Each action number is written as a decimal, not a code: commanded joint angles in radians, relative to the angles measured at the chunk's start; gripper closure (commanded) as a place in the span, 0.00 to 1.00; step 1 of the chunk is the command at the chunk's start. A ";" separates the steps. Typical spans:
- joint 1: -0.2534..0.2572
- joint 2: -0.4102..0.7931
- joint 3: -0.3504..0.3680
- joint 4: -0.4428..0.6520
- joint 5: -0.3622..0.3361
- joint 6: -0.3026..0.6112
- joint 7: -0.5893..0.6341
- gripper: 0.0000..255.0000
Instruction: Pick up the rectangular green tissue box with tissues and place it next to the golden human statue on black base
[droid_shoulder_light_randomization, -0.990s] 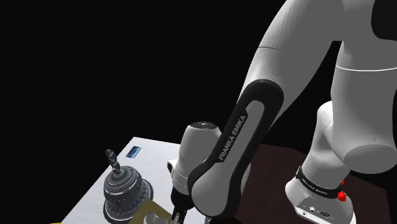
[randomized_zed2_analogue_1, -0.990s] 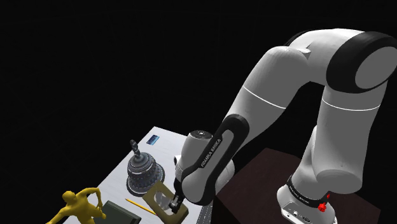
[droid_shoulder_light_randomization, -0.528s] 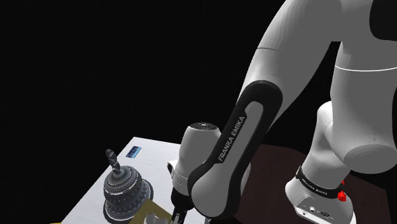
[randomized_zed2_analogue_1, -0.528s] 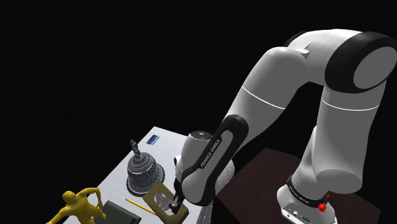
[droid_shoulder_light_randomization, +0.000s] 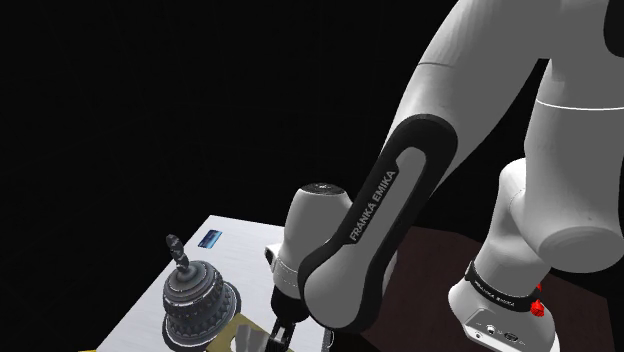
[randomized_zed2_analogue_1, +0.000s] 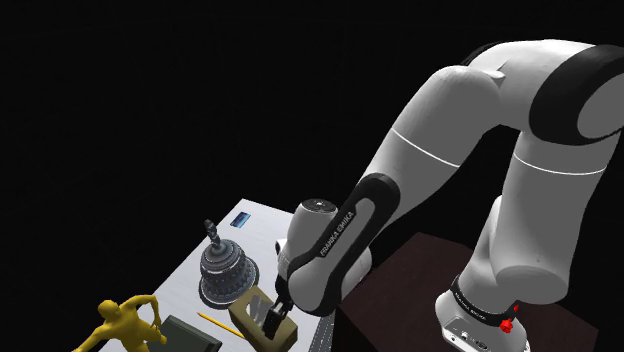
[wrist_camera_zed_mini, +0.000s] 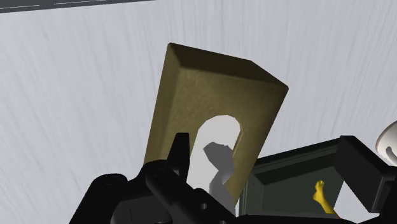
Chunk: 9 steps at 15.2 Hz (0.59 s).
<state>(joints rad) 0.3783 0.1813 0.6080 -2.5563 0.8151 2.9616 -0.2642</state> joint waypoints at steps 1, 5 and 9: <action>-0.013 -0.096 -0.002 -0.024 -0.003 -0.077 0.020 0.00; -0.019 -0.137 -0.005 -0.034 -0.002 -0.111 0.024 0.00; -0.019 -0.137 -0.005 -0.034 -0.002 -0.111 0.024 0.00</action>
<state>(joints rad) 0.3598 0.0450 0.6033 -2.5901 0.8134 2.8511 -0.2406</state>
